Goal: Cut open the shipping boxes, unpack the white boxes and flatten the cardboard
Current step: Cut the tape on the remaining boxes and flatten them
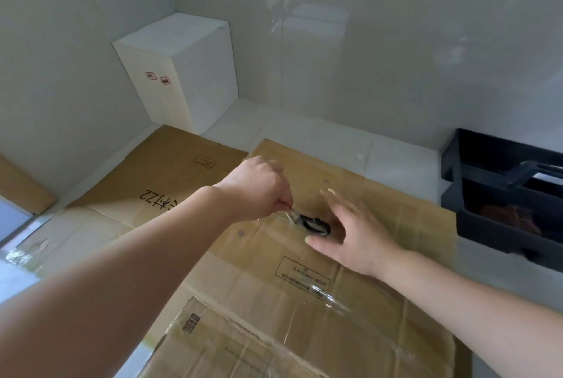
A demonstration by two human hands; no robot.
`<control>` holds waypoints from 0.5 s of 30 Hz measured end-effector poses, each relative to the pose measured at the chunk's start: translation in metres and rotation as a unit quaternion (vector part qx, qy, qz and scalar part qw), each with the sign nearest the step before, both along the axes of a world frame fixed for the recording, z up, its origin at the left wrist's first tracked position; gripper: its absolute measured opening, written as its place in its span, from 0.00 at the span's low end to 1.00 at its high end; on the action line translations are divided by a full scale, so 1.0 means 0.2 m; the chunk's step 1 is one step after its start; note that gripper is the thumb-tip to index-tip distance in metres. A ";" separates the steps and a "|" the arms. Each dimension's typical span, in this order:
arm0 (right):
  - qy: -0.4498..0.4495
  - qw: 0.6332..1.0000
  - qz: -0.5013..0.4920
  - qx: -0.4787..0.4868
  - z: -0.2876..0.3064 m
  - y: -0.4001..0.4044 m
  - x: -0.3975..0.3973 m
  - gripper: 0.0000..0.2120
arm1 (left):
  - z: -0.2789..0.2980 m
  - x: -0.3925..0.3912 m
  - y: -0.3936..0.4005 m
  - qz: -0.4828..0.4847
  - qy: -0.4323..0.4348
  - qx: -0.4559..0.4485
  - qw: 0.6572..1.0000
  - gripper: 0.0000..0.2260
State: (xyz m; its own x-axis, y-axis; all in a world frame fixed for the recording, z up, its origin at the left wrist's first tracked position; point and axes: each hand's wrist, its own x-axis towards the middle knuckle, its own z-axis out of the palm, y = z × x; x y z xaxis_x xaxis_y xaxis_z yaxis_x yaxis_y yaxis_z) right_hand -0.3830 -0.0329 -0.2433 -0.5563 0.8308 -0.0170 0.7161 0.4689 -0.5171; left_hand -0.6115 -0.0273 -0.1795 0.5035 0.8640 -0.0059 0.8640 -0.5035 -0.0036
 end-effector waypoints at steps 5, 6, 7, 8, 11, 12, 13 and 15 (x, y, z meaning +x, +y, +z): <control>-0.220 0.972 0.038 0.074 -0.11 0.00 0.06 0.54 | -0.02 0.00 0.01 0.015 -0.004 -0.026 1.000 0.06; -0.222 0.971 0.043 0.079 -0.11 0.00 0.06 0.53 | -0.02 0.00 0.01 0.021 -0.007 -0.030 0.999 0.06; -0.223 0.970 0.046 0.084 -0.11 0.00 0.07 0.53 | -0.03 -0.01 0.00 0.025 -0.009 -0.033 0.999 0.06; -0.226 0.969 0.047 0.085 -0.11 0.00 0.07 0.53 | -0.03 -0.01 0.00 0.027 -0.009 -0.034 0.999 0.06; -0.235 0.967 0.053 0.079 -0.10 -0.01 0.10 0.52 | -0.04 -0.02 0.00 0.033 -0.020 -0.036 0.999 0.06; -0.235 0.967 0.055 0.078 -0.10 -0.01 0.11 0.51 | -0.04 -0.02 0.00 0.034 -0.023 -0.036 0.998 0.06; -0.236 0.967 0.057 0.078 -0.09 -0.01 0.13 0.51 | -0.04 -0.03 -0.01 0.035 -0.024 -0.035 0.998 0.06; -0.238 0.966 0.058 0.081 -0.09 -0.02 0.16 0.50 | -0.04 -0.04 -0.01 0.034 -0.024 -0.031 0.999 0.07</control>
